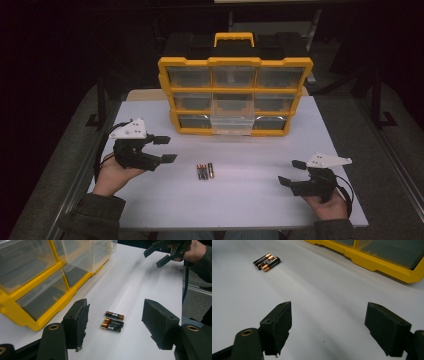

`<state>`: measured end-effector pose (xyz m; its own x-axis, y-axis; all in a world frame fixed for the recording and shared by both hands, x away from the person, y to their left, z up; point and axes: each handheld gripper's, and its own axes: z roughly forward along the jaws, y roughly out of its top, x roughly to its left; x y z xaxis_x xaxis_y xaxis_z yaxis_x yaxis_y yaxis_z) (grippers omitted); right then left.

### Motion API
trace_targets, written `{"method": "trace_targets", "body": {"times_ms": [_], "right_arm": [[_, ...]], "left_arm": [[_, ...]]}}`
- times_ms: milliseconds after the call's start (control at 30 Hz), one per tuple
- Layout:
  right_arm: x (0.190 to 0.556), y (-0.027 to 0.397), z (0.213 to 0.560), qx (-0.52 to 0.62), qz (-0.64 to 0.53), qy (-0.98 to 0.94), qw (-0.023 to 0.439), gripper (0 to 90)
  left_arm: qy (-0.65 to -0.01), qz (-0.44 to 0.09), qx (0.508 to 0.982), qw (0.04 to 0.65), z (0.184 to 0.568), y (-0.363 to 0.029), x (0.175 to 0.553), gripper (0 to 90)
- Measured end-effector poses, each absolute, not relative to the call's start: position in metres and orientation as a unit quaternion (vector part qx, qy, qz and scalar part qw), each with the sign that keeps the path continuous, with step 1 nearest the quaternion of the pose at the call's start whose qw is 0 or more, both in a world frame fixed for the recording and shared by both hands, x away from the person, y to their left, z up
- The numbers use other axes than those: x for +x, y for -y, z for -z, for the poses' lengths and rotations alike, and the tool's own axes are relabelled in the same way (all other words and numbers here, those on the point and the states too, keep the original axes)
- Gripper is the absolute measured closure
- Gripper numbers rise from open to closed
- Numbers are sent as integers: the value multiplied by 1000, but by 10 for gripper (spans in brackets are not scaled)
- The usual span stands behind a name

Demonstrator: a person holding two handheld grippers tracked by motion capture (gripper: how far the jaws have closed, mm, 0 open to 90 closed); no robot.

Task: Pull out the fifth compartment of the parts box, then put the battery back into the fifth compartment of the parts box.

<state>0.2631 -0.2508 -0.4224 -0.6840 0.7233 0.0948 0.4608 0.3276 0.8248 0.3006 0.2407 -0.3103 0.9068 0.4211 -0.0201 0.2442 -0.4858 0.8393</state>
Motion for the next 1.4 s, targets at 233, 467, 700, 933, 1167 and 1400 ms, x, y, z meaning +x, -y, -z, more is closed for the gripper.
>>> {"method": "trace_targets", "body": {"times_ms": [233,467,700,933,1167,1400], "right_arm": [[262,250,420,362,-453,-800,153,209],[264,248,421,371,-453,-798,146,191],[265,245,422,371,-451,-800,142,183],[263,238,420,366,-450,-802,143,174],[263,233,414,365,-455,-799,145,183],[263,220,405,342,-458,-811,129,218]], "left_arm": [[-203,-101,854,468,321,-247,293,358],[-229,-96,844,475,338,-258,290,337],[-242,-119,848,457,354,-262,285,315],[-259,-127,851,440,368,-259,282,291],[-257,-135,851,439,376,-258,280,293],[-259,-144,851,433,382,-263,278,288]]}}
